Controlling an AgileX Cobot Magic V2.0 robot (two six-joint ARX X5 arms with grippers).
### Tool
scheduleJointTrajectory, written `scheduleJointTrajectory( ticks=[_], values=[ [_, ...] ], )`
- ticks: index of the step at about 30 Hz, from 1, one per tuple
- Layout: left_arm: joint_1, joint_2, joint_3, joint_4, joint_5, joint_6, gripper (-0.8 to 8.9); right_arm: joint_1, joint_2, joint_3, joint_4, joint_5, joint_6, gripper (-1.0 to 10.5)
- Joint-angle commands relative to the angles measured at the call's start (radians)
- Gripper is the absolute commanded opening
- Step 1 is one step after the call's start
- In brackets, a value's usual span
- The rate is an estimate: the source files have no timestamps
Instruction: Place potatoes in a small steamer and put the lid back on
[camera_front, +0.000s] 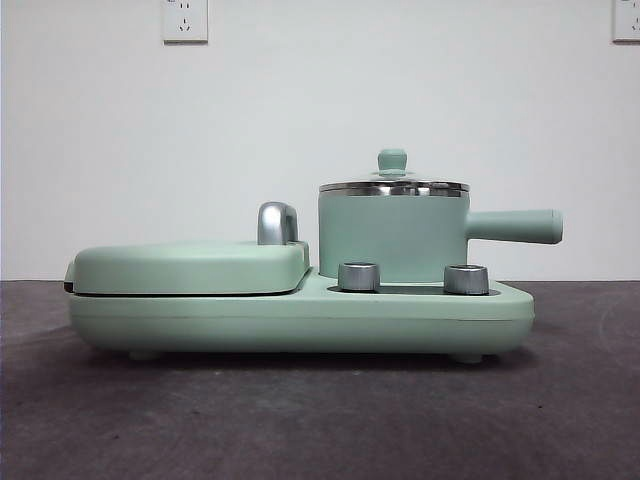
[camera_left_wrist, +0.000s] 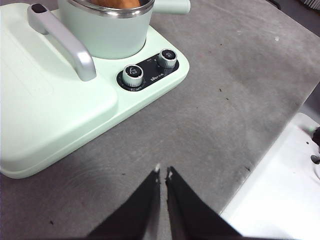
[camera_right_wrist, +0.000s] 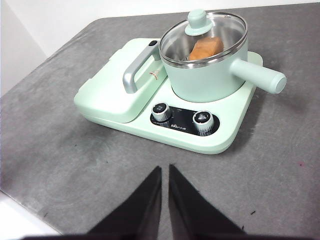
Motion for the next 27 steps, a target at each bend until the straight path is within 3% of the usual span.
scheduleJointTrajectory(
  ticks=[1, 13, 19, 23, 27],
  values=[
    [-0.007, 0.005, 0.010, 0.007, 0.006, -0.006, 0.21, 0.005, -0.001, 0.003, 0.011, 0.001, -0.012, 0.2],
    [0.029, -0.045, -0.018, 0.046, 0.006, -0.001, 0.18, 0.005, -0.001, 0.003, 0.011, 0.001, -0.012, 0.2],
    [0.203, -0.156, -0.257, 0.364, 0.006, -0.018, 0.20, 0.005, -0.001, 0.003, 0.011, 0.001, -0.012, 0.2],
    [0.358, -0.286, -0.494, 0.630, 0.005, -0.080, 0.20, 0.005, -0.001, 0.003, 0.011, 0.001, -0.012, 0.2],
    [0.475, -0.421, -0.647, 0.655, -0.001, -0.080, 0.20, 0.005, -0.001, 0.003, 0.011, 0.001, -0.012, 0.2]
  ],
)
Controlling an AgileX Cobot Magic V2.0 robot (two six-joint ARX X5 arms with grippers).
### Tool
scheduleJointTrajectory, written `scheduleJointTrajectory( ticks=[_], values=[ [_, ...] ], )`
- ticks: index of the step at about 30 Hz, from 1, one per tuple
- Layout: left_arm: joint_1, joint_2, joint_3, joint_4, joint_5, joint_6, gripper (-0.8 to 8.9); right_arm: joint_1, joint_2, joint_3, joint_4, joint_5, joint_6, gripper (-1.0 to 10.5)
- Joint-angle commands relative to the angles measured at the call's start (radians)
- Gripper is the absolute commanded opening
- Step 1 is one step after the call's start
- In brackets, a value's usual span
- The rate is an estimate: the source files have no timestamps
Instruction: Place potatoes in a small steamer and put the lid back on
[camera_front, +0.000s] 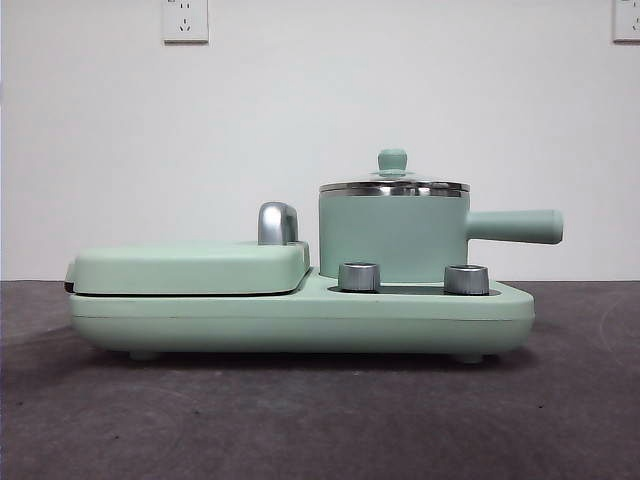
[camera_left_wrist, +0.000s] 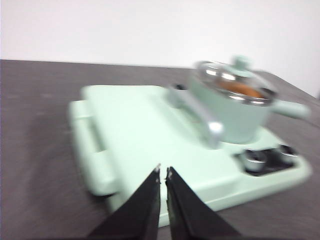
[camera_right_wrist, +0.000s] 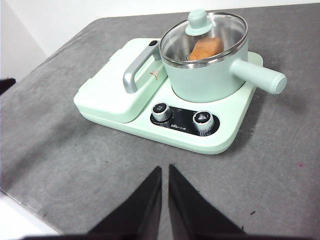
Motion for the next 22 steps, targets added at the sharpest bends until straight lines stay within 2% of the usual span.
scheduleJointTrajectory(
  ticks=[1, 8, 16, 22],
  values=[
    [0.059, -0.080, -0.083, 0.006, -0.010, -0.014, 0.20, 0.005, -0.001, 0.003, 0.011, 0.001, -0.009, 0.2],
    [0.157, -0.227, -0.198, 0.004, -0.124, -0.005, 0.20, 0.005, -0.001, 0.003, 0.011, 0.001, -0.009, 0.2],
    [0.172, -0.245, -0.243, 0.003, -0.142, 0.088, 0.20, 0.005, -0.001, 0.003, 0.011, 0.002, -0.009, 0.2],
    [0.199, -0.245, -0.251, -0.039, -0.142, 0.088, 0.20, 0.005, -0.001, 0.003, 0.011, 0.001, -0.009, 0.2]
  ],
)
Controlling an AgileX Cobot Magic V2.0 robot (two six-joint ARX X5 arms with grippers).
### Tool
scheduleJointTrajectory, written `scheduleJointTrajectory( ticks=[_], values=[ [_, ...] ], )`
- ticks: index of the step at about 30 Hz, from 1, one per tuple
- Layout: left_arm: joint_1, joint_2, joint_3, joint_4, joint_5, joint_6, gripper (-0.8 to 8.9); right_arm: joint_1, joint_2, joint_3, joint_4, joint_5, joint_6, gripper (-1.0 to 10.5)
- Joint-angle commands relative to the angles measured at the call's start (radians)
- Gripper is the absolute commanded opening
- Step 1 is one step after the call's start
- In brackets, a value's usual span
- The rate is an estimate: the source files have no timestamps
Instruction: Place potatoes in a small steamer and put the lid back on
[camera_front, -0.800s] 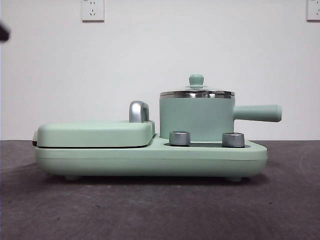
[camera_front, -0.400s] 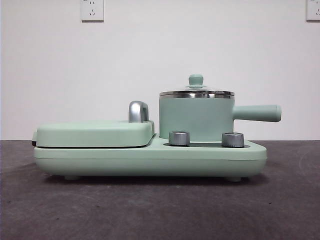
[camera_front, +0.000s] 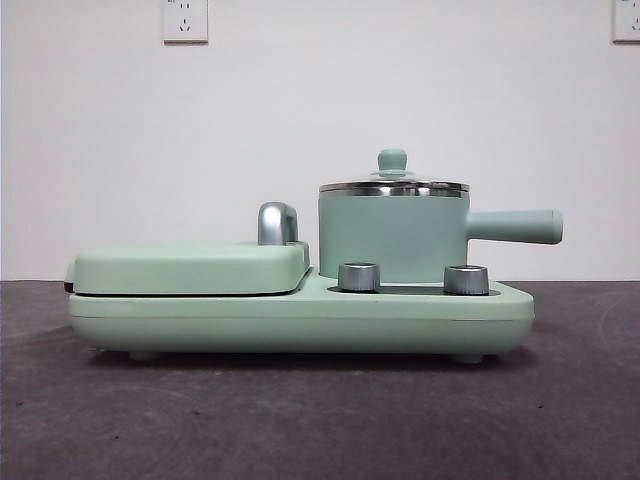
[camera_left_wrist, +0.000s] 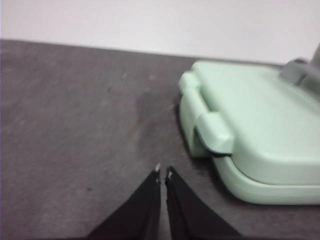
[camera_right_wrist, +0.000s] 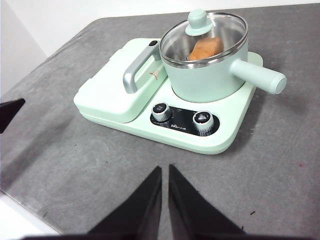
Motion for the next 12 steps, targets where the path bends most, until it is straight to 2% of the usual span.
scheduleJointTrajectory(
  ticks=[1, 12],
  values=[
    [0.015, -0.002, -0.020, -0.008, -0.002, 0.017, 0.20, 0.005, -0.001, 0.003, 0.010, 0.001, -0.009, 0.2],
    [0.023, -0.002, -0.019, -0.008, -0.002, 0.017, 0.20, 0.005, -0.001, 0.003, 0.010, 0.001, -0.009, 0.2]
  ],
)
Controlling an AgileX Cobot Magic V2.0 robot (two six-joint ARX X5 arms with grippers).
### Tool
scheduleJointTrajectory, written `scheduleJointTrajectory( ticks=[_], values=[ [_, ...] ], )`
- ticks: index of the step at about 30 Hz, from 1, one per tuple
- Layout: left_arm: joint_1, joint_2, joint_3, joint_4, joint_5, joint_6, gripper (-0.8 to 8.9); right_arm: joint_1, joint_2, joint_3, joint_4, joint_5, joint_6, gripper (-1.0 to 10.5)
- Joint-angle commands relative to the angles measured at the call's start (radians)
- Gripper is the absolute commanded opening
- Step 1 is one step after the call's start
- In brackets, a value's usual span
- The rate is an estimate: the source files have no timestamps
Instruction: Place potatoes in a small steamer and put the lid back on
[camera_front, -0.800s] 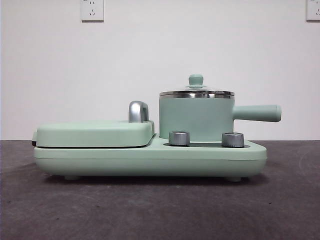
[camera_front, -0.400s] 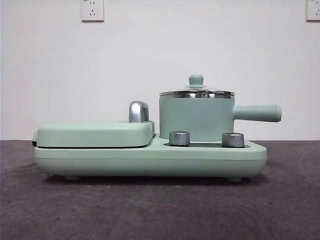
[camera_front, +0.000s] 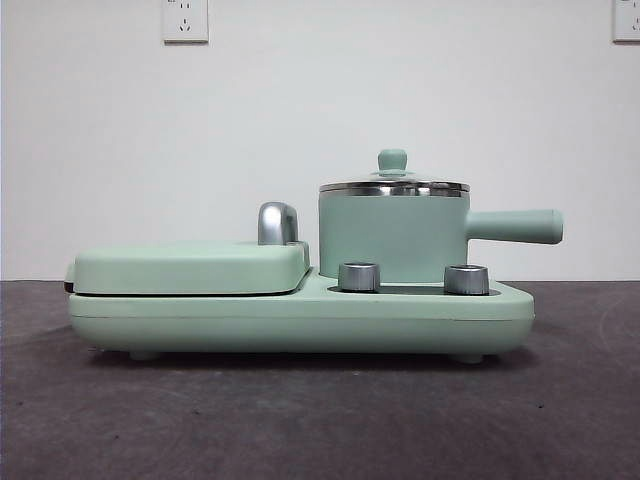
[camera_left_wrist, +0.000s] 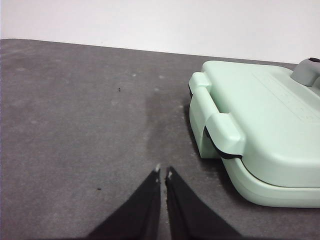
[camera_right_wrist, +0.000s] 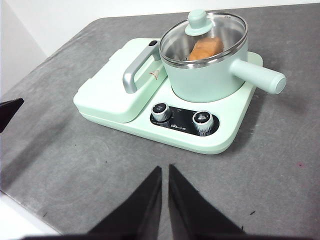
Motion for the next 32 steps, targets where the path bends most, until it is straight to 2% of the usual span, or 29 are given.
scheduleJointTrajectory(
  ticks=[1, 20, 32],
  values=[
    [0.001, -0.002, -0.019, -0.007, -0.002, 0.010, 0.20, 0.005, -0.001, 0.003, 0.011, 0.001, -0.008, 0.2],
    [0.001, -0.002, -0.019, -0.007, -0.002, 0.010, 0.20, 0.004, -0.001, 0.003, 0.011, 0.001, -0.008, 0.2],
    [0.001, -0.002, -0.019, -0.007, -0.002, 0.010, 0.20, -0.037, -0.001, -0.001, 0.028, 0.001, -0.008, 0.2]
  ],
)
